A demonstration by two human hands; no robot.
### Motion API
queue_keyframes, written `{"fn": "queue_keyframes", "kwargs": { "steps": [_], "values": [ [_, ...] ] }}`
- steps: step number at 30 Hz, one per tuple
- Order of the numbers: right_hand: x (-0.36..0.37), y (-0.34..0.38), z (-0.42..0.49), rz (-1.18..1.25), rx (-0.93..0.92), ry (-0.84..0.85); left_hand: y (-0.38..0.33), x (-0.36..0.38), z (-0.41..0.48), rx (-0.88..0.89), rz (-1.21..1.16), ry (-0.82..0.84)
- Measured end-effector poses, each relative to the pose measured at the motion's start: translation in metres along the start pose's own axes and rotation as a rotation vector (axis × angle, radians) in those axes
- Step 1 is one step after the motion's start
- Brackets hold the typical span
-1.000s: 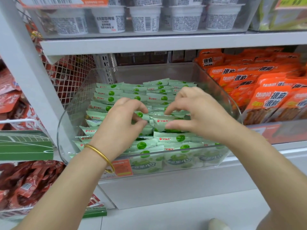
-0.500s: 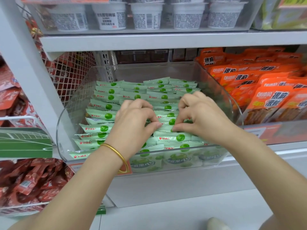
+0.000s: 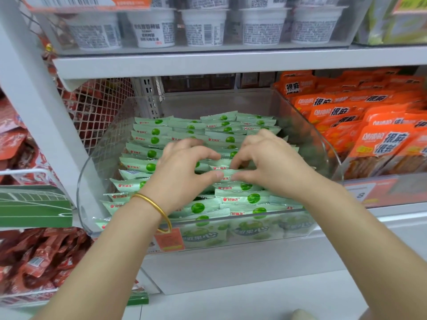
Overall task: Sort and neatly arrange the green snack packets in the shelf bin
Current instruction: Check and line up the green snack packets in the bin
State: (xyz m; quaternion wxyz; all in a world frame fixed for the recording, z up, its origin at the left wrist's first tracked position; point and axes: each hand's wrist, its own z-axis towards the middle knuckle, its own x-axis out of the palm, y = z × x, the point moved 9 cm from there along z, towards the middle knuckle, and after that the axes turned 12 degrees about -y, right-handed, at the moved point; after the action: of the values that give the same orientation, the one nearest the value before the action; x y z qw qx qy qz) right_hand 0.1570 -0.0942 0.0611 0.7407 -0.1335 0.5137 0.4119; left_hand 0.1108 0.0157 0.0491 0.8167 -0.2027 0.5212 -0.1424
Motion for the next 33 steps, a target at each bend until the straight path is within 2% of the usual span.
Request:
{"fn": "queue_keyframes", "kwargs": {
  "steps": [2, 5, 10, 15, 18, 22, 25, 28, 30, 33],
  "values": [
    [0.002, 0.003, 0.002, -0.072, -0.030, 0.024, 0.004, 0.004, 0.000, -0.001, 0.017, 0.051],
    [0.002, 0.006, 0.003, -0.036, -0.044, 0.008, 0.005, 0.005, -0.002, 0.005, 0.027, 0.077],
    [0.000, 0.007, -0.002, 0.116, -0.025, -0.063, 0.005, 0.008, -0.001, 0.010, 0.039, 0.087],
    [-0.011, 0.000, -0.001, 0.345, 0.085, -0.147, 0.005, 0.008, -0.001, -0.002, 0.052, 0.068],
    [-0.029, -0.003, -0.002, 0.493, 0.128, -0.281, 0.004, 0.004, 0.000, -0.007, 0.024, 0.029],
    [-0.058, -0.017, -0.007, 0.720, 0.225, -0.517, -0.003, -0.012, 0.000, -0.019, -0.197, -0.085],
    [-0.061, -0.014, -0.009, 0.829, 0.226, -0.551, -0.015, -0.015, -0.003, -0.029, -0.496, -0.066],
    [-0.059, -0.017, -0.010, 0.946, 0.273, -0.607, -0.022, -0.018, -0.006, -0.056, -0.648, -0.074],
    [-0.054, -0.023, -0.010, 1.021, 0.314, -0.597, -0.020, -0.019, -0.006, -0.098, -0.720, -0.087],
    [-0.045, -0.024, -0.008, 1.018, 0.331, -0.486, -0.017, -0.016, -0.007, -0.159, -0.790, -0.067]
  ]
}}
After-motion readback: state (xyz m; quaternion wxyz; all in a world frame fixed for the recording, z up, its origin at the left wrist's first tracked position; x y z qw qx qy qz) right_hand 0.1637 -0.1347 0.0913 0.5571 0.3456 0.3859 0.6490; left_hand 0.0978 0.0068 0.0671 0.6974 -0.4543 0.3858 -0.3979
